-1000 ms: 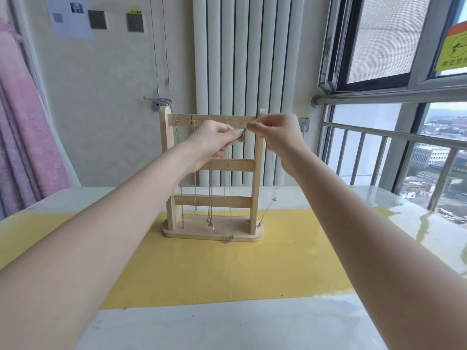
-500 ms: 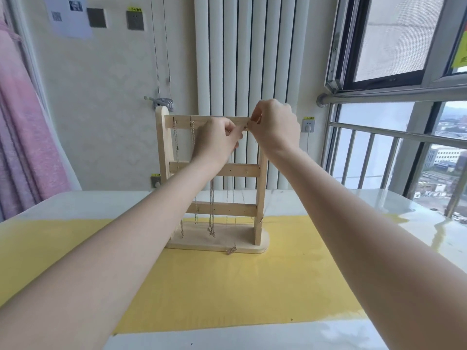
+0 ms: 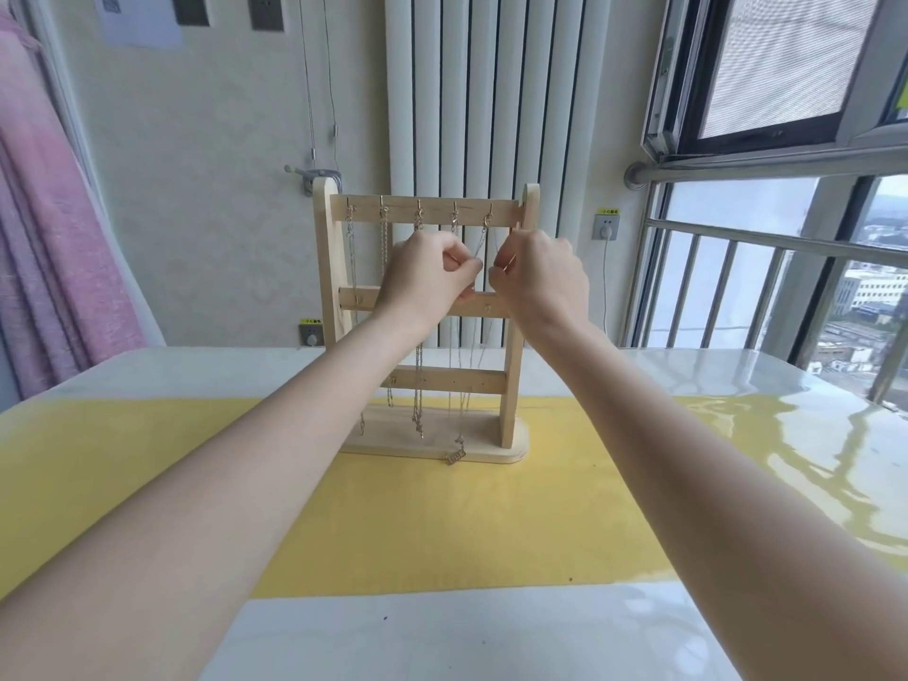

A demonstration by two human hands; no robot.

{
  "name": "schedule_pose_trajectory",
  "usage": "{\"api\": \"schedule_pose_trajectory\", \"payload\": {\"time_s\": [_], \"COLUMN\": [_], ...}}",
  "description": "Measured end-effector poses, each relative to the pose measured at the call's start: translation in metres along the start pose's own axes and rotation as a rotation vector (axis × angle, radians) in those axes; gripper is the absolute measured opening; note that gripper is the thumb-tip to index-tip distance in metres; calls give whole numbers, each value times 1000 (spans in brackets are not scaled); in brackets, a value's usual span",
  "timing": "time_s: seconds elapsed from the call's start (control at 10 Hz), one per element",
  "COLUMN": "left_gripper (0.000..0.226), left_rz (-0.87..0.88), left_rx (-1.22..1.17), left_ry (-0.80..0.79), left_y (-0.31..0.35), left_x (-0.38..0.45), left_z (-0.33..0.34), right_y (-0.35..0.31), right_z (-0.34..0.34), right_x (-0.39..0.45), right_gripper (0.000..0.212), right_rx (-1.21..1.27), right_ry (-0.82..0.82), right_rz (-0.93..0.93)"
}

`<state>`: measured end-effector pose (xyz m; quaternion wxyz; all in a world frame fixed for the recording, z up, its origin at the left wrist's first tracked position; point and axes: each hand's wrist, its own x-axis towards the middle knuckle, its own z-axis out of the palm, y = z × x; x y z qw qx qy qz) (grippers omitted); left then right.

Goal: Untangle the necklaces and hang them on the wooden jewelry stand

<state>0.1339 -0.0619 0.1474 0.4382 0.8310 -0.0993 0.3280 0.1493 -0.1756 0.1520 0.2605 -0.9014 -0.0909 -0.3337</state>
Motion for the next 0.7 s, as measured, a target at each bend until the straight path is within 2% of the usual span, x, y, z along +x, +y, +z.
{"api": "schedule_pose_trajectory", "payload": {"time_s": [0.3,0.7], "left_gripper": [12,9], "left_rz": [-12,-31], "left_rx": [93,96], "left_ry": [-9,-9], "left_y": [9,10], "left_x": [-1,-4], "left_z": [-7,-4], "right_y": [-2,7], "right_z": [-11,1], "right_x": [-4,-2], "right_gripper": [17,14], "right_rx": [12,-5], "right_ry": [-71,-75], "right_rz": [45,28]}}
